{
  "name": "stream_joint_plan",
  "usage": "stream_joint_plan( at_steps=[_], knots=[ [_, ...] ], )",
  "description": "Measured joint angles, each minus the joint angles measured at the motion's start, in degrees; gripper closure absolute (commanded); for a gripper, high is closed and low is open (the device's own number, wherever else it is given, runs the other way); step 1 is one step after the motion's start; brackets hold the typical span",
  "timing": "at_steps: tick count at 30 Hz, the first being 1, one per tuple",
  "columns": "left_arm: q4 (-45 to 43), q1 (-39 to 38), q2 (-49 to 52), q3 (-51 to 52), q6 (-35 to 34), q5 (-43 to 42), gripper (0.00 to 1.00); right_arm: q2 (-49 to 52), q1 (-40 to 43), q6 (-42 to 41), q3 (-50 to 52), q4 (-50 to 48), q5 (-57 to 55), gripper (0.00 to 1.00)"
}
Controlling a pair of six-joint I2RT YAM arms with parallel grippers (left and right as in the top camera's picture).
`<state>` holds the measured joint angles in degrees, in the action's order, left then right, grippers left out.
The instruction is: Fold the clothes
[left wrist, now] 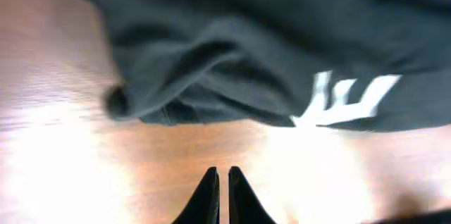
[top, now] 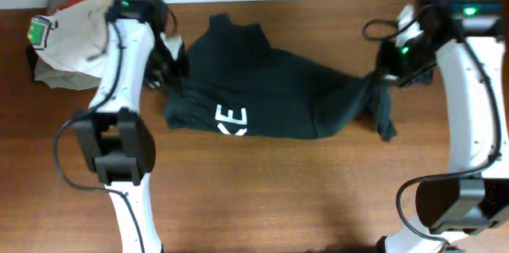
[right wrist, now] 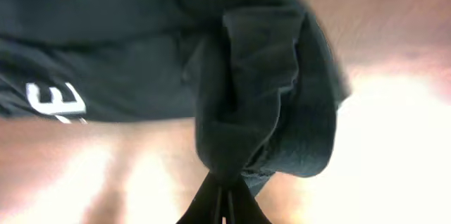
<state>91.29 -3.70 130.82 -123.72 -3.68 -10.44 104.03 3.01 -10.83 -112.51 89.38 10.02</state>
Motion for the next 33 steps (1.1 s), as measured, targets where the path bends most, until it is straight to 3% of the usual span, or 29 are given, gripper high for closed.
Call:
stream_joint_plan(
  at_steps=[1,2,3,4,5,6,13,19,20,22,25,26,27,33],
  knots=[
    [0.7,0.0,0.15,3.1,0.28,-0.2,0.78,-0.02,-0.11,-0.63,2.25,0.68,-0.17,0.96],
    [1.01,0.0,-0.42,3.19,1.09,-0.44,0.76,-0.02,-0.11,-1.4,2.67,2.16,-1.57,0.81],
    [0.15,0.0,-1.53,3.19,1.92,-0.72,0.59,-0.17,-0.11,-2.8,2.8,4.31,-4.31,0.3],
    [-0.68,0.0,-2.38,3.17,2.49,-0.9,0.34,-0.33,-0.11,-4.46,2.82,5.88,-7.78,0.01],
    [-2.08,0.0,-2.8,3.13,3.06,-0.98,0.17,-0.42,0.07,-6.43,2.86,7.61,-12.09,0.01],
    [-3.61,0.0,-3.02,3.1,3.72,-1.03,0.15,-0.52,0.48,-7.54,2.91,7.52,-14.95,0.01],
    [-19.91,-0.04,-3.04,8.2,6.03,-2.43,0.21,-0.9,7.8,-11.23,3.96,-2.1,-18.8,0.01],
    [-29.99,-3.06,-2.91,14.47,7.39,-5.68,0.22,-1.36,7.39,-9.53,14.73,-12.57,-12.7,0.01],
    [-29.83,-3.37,-2.78,14.49,7.39,-5.68,0.25,-1.36,7.39,-9.51,16.96,-13.03,-12.33,0.01],
    [-29.14,-3.34,-1.79,14.49,7.41,-5.66,0.43,-1.36,7.39,-9.46,18.64,-13.2,-11.87,0.01],
    [-24.39,-3.26,3.08,14.71,7.91,-5.53,0.6,-1.36,7.39,-9.46,18.73,-13.22,-11.82,0.01],
    [-24.0,-3.26,3.72,14.78,7.96,-5.14,0.94,-1.36,7.39,-9.44,18.73,-13.31,-11.82,0.01],
    [-23.69,-3.23,3.69,14.75,8.13,-4.74,1.0,-1.36,7.39,-9.49,18.73,-13.35,-11.82,0.01],
    [-11.32,-3.26,3.72,10.45,8.22,-0.48,0.99,-1.36,7.39,-9.4,18.78,-12.85,-11.61,0.03]
  ],
)
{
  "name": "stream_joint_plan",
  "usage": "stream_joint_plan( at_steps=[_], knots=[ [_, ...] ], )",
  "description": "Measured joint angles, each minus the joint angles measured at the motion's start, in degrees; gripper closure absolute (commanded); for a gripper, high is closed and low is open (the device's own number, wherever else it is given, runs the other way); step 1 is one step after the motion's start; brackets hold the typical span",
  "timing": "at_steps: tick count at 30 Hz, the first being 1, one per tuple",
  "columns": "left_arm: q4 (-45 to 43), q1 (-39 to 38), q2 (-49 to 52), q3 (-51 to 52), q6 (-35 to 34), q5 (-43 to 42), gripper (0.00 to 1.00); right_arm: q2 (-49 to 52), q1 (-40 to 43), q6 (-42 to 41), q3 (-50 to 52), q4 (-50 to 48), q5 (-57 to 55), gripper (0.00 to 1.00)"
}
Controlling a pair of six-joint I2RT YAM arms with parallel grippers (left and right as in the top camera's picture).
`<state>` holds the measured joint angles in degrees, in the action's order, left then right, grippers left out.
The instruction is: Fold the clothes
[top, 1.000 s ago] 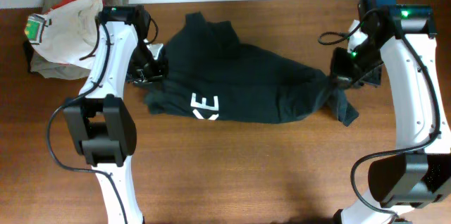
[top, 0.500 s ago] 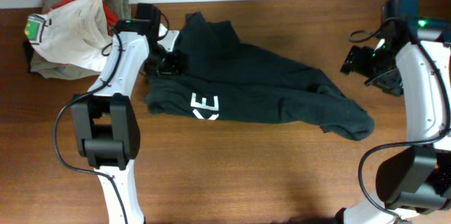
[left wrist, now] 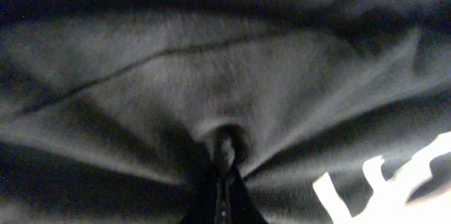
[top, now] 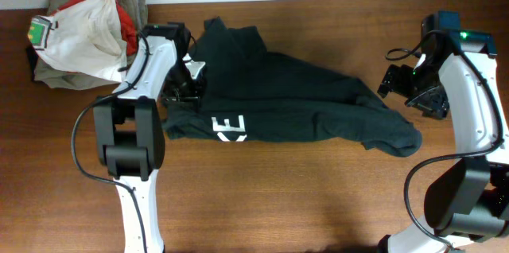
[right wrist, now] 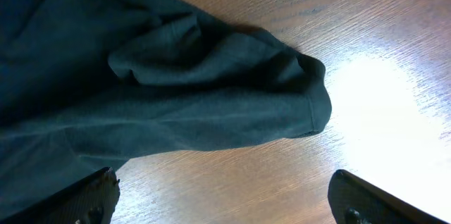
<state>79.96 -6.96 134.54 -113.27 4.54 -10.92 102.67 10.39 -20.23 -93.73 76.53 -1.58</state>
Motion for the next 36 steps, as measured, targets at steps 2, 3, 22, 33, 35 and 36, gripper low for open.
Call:
stream_joint_plan(
  at_steps=[2,3,22,33,35,36],
  knots=[
    [5.33,0.0,-0.59,-5.7,-0.02,0.39,0.92,0.0,0.0,0.07,0.02,0.94,0.39,0.03],
    [6.95,0.0,-1.36,-6.54,0.13,0.46,0.93,0.0,0.0,0.11,0.02,1.53,0.74,0.03],
    [-3.98,0.0,-5.77,5.01,-0.02,0.44,0.18,7.19,0.0,3.85,9.6,-12.04,5.77,0.96],
    [-4.7,0.0,-5.75,5.81,-0.02,0.2,0.16,7.58,1.97,4.87,9.66,-13.22,-0.15,0.5],
    [-4.83,0.0,-5.75,5.81,-0.02,0.2,0.27,9.6,2.05,5.86,10.32,-14.4,1.6,0.84],
    [-4.85,0.0,-5.75,5.81,0.0,0.22,0.44,10.25,2.05,6.08,10.75,-14.43,1.9,0.96]
  ],
)
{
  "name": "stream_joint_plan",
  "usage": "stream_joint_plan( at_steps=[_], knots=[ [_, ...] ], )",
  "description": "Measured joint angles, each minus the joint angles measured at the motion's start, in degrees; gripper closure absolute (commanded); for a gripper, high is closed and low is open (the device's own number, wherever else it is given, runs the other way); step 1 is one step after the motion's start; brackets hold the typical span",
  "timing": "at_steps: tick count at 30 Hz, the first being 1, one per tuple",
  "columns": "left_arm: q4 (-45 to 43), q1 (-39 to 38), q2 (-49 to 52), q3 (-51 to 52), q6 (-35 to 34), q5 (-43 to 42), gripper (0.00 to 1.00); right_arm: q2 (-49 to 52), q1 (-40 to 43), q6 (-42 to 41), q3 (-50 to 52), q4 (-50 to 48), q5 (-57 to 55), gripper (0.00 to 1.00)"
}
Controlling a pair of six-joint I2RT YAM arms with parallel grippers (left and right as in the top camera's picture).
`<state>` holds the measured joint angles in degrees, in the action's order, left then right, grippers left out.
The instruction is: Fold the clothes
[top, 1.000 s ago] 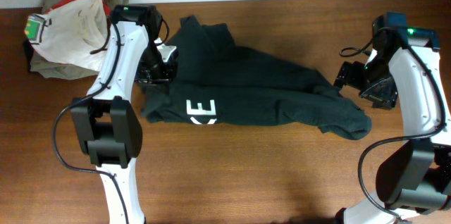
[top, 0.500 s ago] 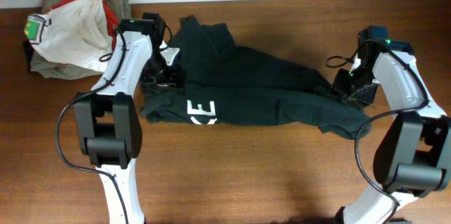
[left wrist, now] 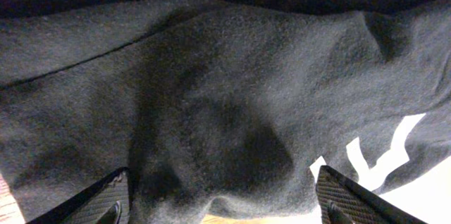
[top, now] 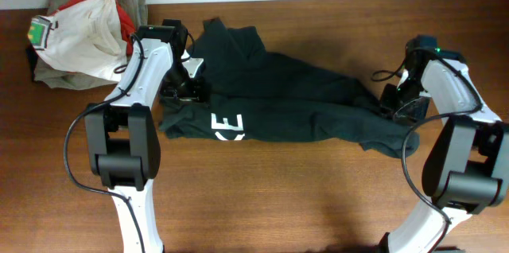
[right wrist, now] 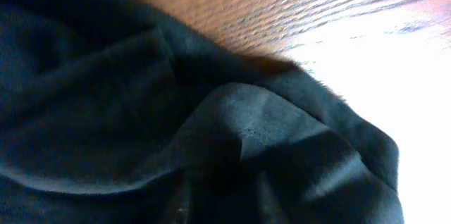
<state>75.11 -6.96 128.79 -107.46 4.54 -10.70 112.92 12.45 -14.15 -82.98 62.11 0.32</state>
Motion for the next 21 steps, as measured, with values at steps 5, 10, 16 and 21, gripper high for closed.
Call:
stream_joint_plan(
  at_steps=[5,10,16,21],
  knots=[
    [0.28,0.02,0.0,0.0,0.09,-0.04,1.0,0.52,0.0,0.44,0.44,2.01,0.85,0.96],
    [6.99,0.26,0.0,0.0,0.13,-0.24,1.0,0.48,0.0,-0.61,-0.74,11.61,1.7,0.96],
    [15.37,4.55,-1.7,0.02,-5.05,3.72,1.0,-3.78,0.0,-2.14,-0.87,20.87,2.62,0.96],
    [18.8,4.02,-4.72,4.48,-6.45,5.2,0.99,-8.79,-2.8,-3.91,1.73,22.99,2.64,0.96]
  ],
)
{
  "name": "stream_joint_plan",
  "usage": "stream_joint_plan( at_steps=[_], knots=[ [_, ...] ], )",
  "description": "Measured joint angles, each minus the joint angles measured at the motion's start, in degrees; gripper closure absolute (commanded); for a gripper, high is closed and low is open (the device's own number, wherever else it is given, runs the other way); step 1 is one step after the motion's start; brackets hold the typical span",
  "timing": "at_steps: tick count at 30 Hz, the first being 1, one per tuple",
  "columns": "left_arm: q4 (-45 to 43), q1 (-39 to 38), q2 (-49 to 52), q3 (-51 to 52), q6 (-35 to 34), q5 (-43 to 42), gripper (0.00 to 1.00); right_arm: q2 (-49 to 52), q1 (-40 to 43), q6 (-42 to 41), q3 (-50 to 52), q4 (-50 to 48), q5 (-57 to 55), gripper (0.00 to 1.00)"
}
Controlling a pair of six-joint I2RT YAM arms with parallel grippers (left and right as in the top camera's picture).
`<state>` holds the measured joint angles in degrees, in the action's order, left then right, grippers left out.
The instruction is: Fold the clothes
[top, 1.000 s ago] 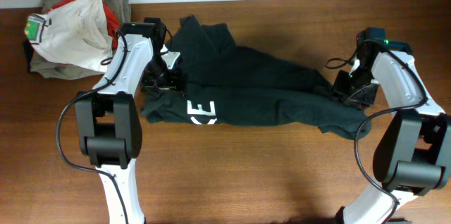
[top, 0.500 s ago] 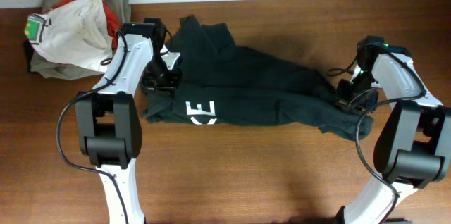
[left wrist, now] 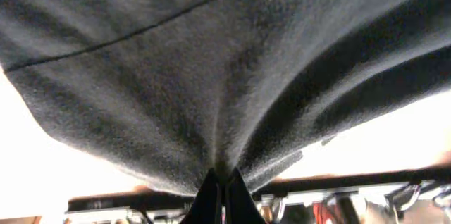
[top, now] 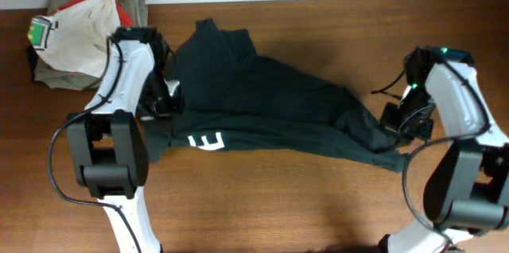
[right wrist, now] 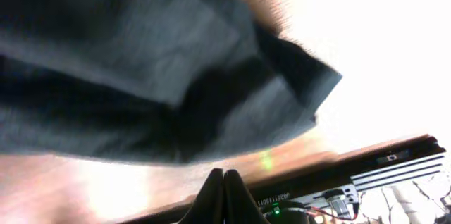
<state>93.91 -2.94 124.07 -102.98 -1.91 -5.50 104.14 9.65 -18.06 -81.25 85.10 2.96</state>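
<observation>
A dark green shirt point(top: 270, 102) with white lettering point(top: 207, 140) lies spread and rumpled across the wooden table point(top: 278, 205). My left gripper point(top: 165, 103) is at the shirt's left edge. In the left wrist view it point(left wrist: 220, 182) is shut, with a fold of the shirt point(left wrist: 211, 55) pinched at its tips. My right gripper point(top: 400, 122) is at the shirt's right end. In the right wrist view it point(right wrist: 222, 182) is shut at the lower edge of the bunched cloth point(right wrist: 127, 62). The cloth hides the pinch itself.
A pile of other clothes point(top: 79, 30), white, red and olive, sits at the table's back left corner, just behind my left arm. The table's back edge meets a white wall.
My left gripper was open on the shirt's left part and is now shut on it, further left. The right gripper is shut on the right end. Shirt and lettering have shifted left and frontward.
First my left gripper was shut and empty beside the shirt while the right held its right end raised. Then the left was shut in the cloth and the right was open, clear of the shirt. Then the left was open and the right was at the cloth. Now both grip.
</observation>
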Motion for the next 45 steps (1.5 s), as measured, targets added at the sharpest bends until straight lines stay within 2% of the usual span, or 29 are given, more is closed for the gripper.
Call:
stream_joint_plan(
  at_steps=[2,3,5,6,7,9,10,11,12,13,16,19,26,32,35,37,39,40,41,45],
  knots=[
    [-0.81,-0.83,-0.15,6.78,-0.96,0.17,1.0,-3.13,-4.22,-1.53,5.64,-1.31,0.02,0.96],
    [-1.79,-1.01,-0.11,9.68,-1.29,0.2,0.95,-3.85,-6.6,-2.82,9.05,-2.45,0.13,0.96],
    [-4.92,-1.07,-0.24,17.07,-2.8,0.15,0.77,-4.09,-8.13,-5.11,13.46,-4.46,0.13,0.95],
    [-5.95,-1.07,-0.2,19.06,-3.56,0.13,0.71,-4.15,-8.09,-5.79,13.99,-5.68,0.13,0.88],
    [-7.02,-1.07,-0.2,20.65,-3.89,0.2,0.71,-4.22,-7.91,-6.01,13.97,-6.78,0.11,0.8],
    [-9.57,-1.07,-0.22,20.41,-4.63,0.2,0.66,-4.28,-7.32,-6.8,13.57,-8.07,-0.07,0.07],
    [-9.57,-1.07,-0.22,19.63,-4.81,0.2,0.65,-4.28,-6.99,-6.99,13.07,-8.39,-0.07,0.01],
    [-8.94,-1.07,-0.22,18.27,-4.87,0.17,0.63,-4.28,-6.58,-6.75,12.17,-8.79,-0.07,0.01],
    [-8.15,-1.07,-0.2,15.39,-4.98,0.2,0.28,-4.35,-5.95,-6.43,10.69,-9.22,-0.07,0.01],
    [-7.74,-1.07,-0.31,12.87,-5.07,0.2,0.01,-4.35,-5.51,-5.97,9.7,-9.29,-0.07,0.01],
    [-10.91,-1.07,-0.37,3.52,-4.98,0.42,0.01,-4.46,-4.48,-4.55,7.61,-11.32,-0.07,0.01],
    [-16.2,-1.07,-0.44,2.73,-4.22,-0.31,0.01,-4.46,-4.48,-3.76,7.54,-11.89,-0.07,0.01],
    [-25.51,-1.09,-0.52,10.08,-2.21,-2.34,0.11,-4.46,-4.48,-3.52,7.52,-12.83,-0.07,0.01],
    [-29.81,-1.01,-0.55,11.28,-5.29,6.1,0.11,-4.46,-4.48,-2.45,7.52,-12.81,-0.07,0.01],
    [-31.01,-0.09,-0.52,11.28,-6.75,7.26,0.2,-4.46,-4.48,-2.25,7.52,-12.83,-0.07,0.01],
    [-31.21,-0.04,-0.52,11.96,-6.97,6.34,0.34,-4.46,-4.48,-2.21,7.52,-12.85,-0.07,0.01],
    [-31.54,-0.17,-0.52,13.29,-7.23,5.68,0.65,-4.46,-4.48,-2.23,7.52,-12.87,-0.07,0.01],
    [-31.82,-0.17,-0.52,13.55,-7.37,5.51,0.94,-4.46,-4.48,-2.23,7.52,-12.9,-0.07,0.01],
    [-32.13,-0.17,-0.55,13.64,-7.37,5.51,1.0,-4.46,-4.48,-2.23,7.52,-12.98,-0.07,0.0],
    [-33.29,-0.2,-0.57,13.25,-7.43,5.57,1.0,-4.46,-4.48,-2.21,7.52,-14.05,-0.07,0.0]
  ],
)
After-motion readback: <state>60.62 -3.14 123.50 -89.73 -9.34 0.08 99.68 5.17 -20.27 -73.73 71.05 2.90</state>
